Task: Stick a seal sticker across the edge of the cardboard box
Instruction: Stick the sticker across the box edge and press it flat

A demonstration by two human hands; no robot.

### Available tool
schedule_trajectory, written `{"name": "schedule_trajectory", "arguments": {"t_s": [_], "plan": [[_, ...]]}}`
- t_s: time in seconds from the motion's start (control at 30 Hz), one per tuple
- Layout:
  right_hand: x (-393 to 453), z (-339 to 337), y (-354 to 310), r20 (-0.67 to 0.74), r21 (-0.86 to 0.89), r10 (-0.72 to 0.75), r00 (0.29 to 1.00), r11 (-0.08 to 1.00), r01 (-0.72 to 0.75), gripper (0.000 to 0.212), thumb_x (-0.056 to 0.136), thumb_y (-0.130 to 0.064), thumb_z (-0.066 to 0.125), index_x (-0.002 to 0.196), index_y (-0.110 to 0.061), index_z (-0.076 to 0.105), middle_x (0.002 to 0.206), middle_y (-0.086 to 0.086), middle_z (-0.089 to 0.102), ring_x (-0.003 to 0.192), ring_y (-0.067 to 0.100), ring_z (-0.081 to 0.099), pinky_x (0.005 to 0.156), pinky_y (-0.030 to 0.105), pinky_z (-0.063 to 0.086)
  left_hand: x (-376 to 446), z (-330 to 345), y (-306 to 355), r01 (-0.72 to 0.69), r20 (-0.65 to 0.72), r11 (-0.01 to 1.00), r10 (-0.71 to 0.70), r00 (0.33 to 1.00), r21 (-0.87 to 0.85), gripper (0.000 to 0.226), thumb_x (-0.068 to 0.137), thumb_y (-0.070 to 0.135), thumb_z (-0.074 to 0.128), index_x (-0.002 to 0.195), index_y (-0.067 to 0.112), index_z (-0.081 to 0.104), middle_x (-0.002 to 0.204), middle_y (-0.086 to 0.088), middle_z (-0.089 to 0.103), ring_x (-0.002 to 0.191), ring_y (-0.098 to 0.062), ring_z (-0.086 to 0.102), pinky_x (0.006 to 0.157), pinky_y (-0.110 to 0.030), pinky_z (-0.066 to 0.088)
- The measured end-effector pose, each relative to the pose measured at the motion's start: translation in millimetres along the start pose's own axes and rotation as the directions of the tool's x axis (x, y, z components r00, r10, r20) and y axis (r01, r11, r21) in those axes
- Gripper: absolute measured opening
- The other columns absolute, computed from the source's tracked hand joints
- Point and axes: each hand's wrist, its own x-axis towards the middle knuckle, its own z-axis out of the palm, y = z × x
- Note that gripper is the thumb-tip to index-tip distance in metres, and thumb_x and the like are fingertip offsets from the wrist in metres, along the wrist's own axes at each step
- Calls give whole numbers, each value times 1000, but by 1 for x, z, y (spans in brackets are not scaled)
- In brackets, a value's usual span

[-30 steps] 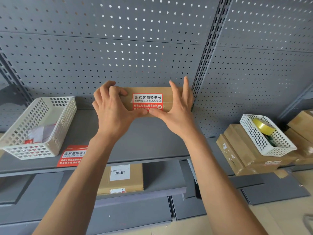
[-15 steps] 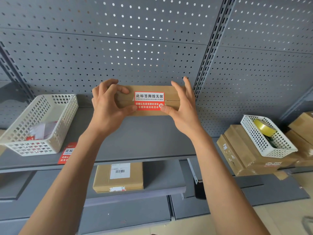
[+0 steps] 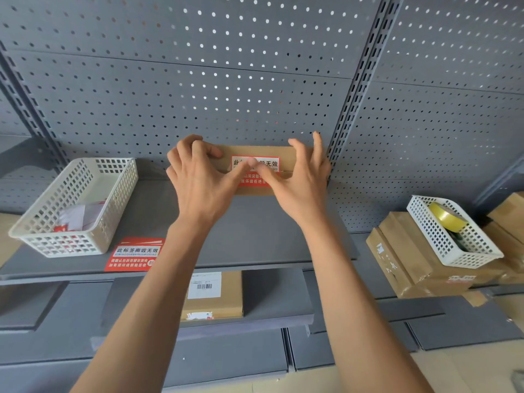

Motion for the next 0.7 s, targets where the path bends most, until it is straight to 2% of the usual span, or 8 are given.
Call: {"name": "schedule_trajectory", "arguments": {"t_s": [0.07,0.13,0.27,0.47,0.6,0.7], "plan": [[1,4,-1,-33,-37,2,999,999,-4,89,68,-83,60,136,-28,47,165,0,13,140,34,26,105,46,37,-1,5,0,-29,-35,998,31,999,59,75,65,82,65,98,17,51,128,-1,45,124,-26,37,96,-36,29],[5,4,4,-32,-6,-18,999,1000,18,81,72,-73,68,135,-26,49,164,2,16,140,33,26,106,46,36,-1,7,-3,-64,-47,995,68,997,80,74,66,79,69,100,15,50,127,-3,46,122,-28,38,93,-35,28],[8,2,14,-1,91,-49,999,995,49,65,82,-55,72,136,-23,55,163,3,19,145,30,21,112,39,26,1,5,-10,-88,-33,995,90,995,41,58,75,61,75,103,15,53,131,-2,46,124,-29,36,92,-31,23],[10,-7,21,39,187,-63,997,981,55,48,89,-37,71,134,-24,59,162,2,24,146,24,22,119,38,21,3,-3,-15,-96,26,995,96,995,4,39,84,45,75,105,17,58,136,-1,45,128,-29,34,95,-33,23],[9,-9,20,55,181,-79,995,981,68,44,92,-29,69,135,-23,59,162,3,22,146,25,22,118,36,20,3,-9,-18,-114,65,993,115,991,-18,26,91,34,68,109,17,60,140,-1,44,131,-28,31,97,-34,23],[8,-14,17,77,172,-76,994,983,62,43,95,-24,66,137,-24,57,164,2,20,146,23,22,111,25,18,4,-12,-18,-111,95,994,112,989,-22,21,95,28,63,112,18,60,143,-2,42,133,-27,29,98,-33,21]]}}
